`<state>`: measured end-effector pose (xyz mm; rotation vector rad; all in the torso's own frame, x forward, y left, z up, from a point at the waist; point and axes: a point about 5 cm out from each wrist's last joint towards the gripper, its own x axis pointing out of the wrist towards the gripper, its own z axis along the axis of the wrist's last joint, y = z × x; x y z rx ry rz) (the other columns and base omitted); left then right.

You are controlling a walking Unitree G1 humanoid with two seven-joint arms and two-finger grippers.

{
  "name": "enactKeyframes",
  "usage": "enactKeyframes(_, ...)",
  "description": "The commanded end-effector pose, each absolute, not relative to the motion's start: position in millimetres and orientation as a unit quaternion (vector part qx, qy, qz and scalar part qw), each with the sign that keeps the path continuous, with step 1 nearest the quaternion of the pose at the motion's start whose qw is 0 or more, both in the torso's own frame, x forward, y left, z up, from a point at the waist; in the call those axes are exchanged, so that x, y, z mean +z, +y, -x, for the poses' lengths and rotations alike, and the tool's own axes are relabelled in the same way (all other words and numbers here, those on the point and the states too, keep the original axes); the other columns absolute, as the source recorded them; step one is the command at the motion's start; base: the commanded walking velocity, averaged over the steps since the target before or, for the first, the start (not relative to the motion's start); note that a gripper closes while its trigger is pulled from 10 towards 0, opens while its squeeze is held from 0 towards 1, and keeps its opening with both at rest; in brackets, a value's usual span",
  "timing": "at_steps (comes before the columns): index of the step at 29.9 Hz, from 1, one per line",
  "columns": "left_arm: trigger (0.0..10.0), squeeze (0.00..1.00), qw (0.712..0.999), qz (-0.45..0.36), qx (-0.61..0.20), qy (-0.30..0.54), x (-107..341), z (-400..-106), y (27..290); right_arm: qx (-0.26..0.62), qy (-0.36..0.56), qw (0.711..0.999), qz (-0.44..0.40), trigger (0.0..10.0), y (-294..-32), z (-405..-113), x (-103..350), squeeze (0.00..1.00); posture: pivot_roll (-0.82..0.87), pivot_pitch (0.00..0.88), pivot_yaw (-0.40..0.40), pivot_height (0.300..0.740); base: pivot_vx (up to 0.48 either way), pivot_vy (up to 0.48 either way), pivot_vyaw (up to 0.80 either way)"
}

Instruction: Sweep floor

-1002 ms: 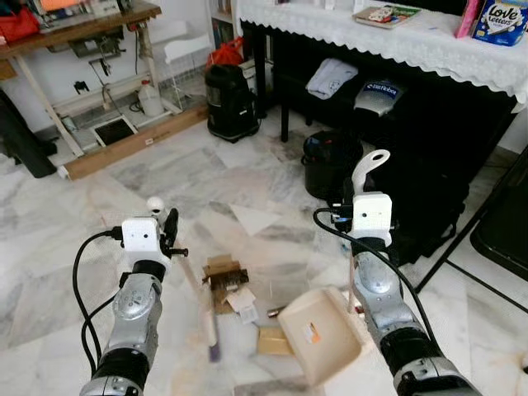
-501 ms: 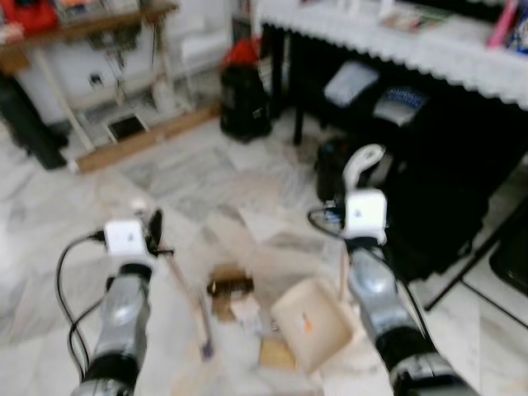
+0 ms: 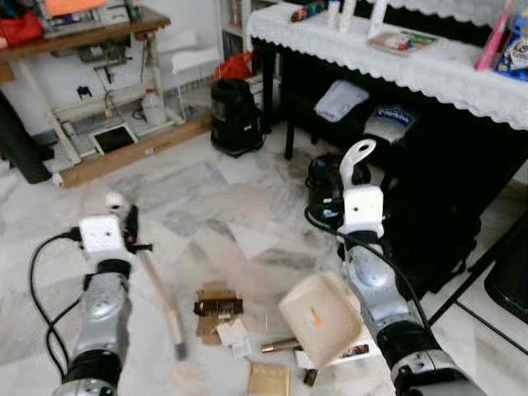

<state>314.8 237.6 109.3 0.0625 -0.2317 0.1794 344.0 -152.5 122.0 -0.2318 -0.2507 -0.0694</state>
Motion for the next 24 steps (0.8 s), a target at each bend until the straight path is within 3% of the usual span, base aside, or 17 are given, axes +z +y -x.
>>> enactKeyframes(1,10.0,0.0,0.984,-0.032,0.097,-0.145,121,-316,242,-0.024,-0.158,0.981,0.11,10.0,-144,-349,138,0.0,-0.07,0.0,0.034,0.74,0.304,0.0,0.0)
enactKeyframes(5,10.0,0.0,0.983,-0.035,0.103,-0.146,122,-315,245,-0.023,-0.157,0.981,0.11,10.0,-144,-348,137,0.0,-0.07,0.0,0.033,0.74,0.298,0.0,0.0)
enactKeyframes(17,10.0,0.0,0.98,-0.05,0.12,-0.149,123,-312,255,-0.024,-0.149,0.982,0.114,10.0,-147,-346,132,0.0,-0.07,0.0,0.031,0.74,0.302,0.279,0.0)
enactKeyframes(24,10.0,0.0,0.979,-0.056,0.124,-0.153,126,-312,259,-0.029,-0.142,0.982,0.119,10.0,-150,-346,129,0.0,-0.07,0.0,0.03,0.74,0.0,0.0,0.0)
